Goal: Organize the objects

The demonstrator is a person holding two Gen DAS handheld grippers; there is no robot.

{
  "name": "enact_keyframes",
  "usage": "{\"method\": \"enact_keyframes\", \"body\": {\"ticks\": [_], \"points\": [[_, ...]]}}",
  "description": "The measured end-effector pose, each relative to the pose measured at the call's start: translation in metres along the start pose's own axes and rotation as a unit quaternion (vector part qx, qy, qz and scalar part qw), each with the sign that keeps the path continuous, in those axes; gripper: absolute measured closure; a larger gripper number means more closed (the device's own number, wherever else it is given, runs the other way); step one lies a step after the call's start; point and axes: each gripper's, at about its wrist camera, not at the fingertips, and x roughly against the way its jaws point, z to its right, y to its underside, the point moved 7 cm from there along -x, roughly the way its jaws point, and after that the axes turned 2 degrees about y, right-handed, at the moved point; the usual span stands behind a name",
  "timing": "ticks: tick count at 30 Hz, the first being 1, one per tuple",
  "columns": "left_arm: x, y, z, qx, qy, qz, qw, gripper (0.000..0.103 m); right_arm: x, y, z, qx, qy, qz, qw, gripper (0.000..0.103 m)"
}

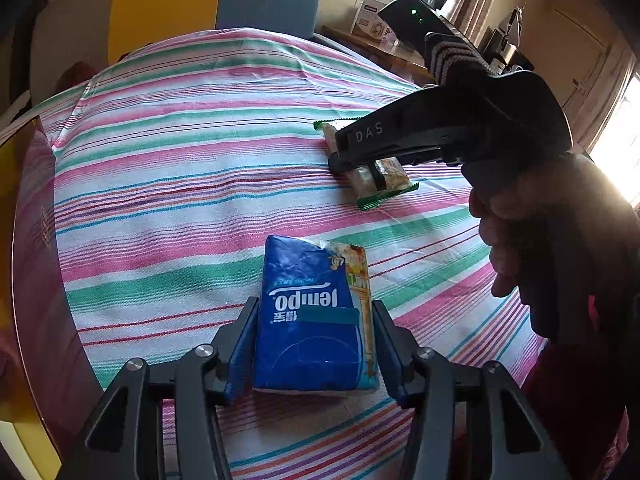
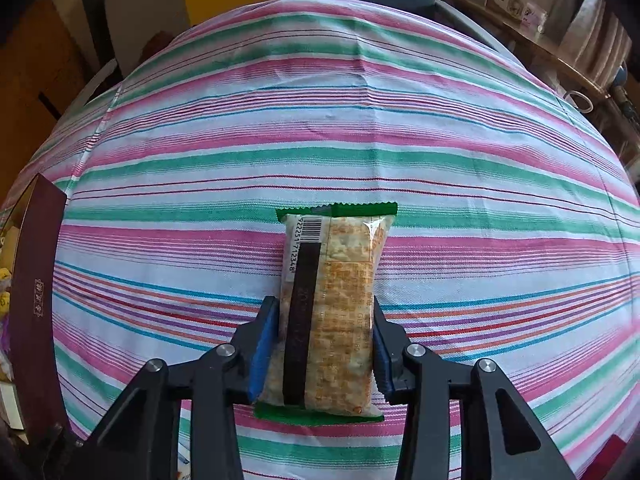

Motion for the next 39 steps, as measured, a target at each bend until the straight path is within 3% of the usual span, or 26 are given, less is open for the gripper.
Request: {"method": "enact_keyframes", "body": {"ticks": [15,29,32,39], "points": [[-0.004,0.004,0.01,-0.047,-0.05,0.012,0.9976,0.05,-0.002,0.003,-0.011,0.035,0.025,0.006,0.999,0.06],[0.0,0.005,0.01,-0.05,-0.057,0.015,0.997,0.051,-0.002,-0.001,-0.008,0.043,0.028,0.009,0.999,0.06],[0.009,0.005,0.011,-0.049,-0.054,0.019,0.9972,0.051,-0.002,-0.002,-0.007,0.048,0.03,0.012,0.998,0.06],[0.059,-0.012,0.02,-0.063,-0.058,0.07,0.9939,0.051,0.003,-0.001,-0.012,0.055,0.035,0.018,0.998,0.06]]}}
